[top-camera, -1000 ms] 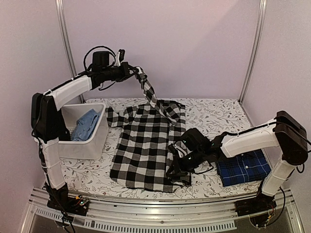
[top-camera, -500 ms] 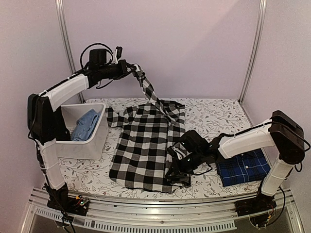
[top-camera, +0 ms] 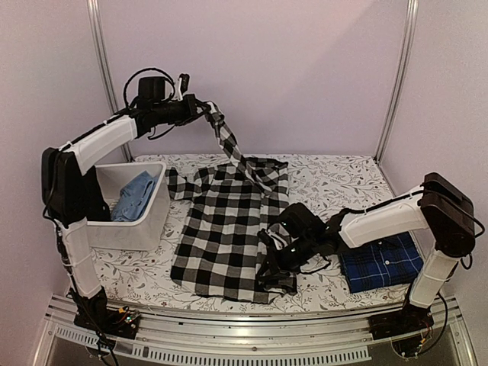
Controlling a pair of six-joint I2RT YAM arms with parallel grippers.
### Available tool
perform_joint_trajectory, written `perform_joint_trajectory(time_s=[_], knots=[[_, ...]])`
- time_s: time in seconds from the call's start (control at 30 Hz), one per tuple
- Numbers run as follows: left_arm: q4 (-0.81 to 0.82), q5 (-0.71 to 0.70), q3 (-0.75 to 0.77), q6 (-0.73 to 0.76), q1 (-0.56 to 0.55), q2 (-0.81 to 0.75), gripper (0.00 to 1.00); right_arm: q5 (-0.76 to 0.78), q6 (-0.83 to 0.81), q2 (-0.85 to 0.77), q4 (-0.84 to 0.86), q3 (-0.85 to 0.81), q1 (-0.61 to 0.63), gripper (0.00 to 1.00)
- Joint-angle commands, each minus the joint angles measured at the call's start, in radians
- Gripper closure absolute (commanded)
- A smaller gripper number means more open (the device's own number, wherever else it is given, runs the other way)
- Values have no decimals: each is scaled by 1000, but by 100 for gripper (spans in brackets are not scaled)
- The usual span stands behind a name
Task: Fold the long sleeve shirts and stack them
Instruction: Fold the flattened shirt at the center of the board.
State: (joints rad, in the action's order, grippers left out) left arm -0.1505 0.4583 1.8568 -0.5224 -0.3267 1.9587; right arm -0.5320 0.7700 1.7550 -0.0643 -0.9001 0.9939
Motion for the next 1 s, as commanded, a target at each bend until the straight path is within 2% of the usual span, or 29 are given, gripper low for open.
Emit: perform_joint_trajectory(time_s=[0.0,0.4,0.47,0.7,0.8,0.97], knots=[[-24,-2,31,17,20,45,100,-42,-25,33,8,-44,9,100],[-13,15,9,1,20,59,100,-87,-35,94,55,-31,9,99],[-13,24,-1,-1,20,57,100,-98,-36,101,57,-28,9,94],[-3,39,-76,-15,11,29,100,-75,-77,25,21,-75,6,63],[6,51,-124,-14,5,6,100,-47,-102,-43,-31,-111,-13,57],[22,111,-181,0,-13,-22,100,46,-145,-142,-109,-112,-111,54]])
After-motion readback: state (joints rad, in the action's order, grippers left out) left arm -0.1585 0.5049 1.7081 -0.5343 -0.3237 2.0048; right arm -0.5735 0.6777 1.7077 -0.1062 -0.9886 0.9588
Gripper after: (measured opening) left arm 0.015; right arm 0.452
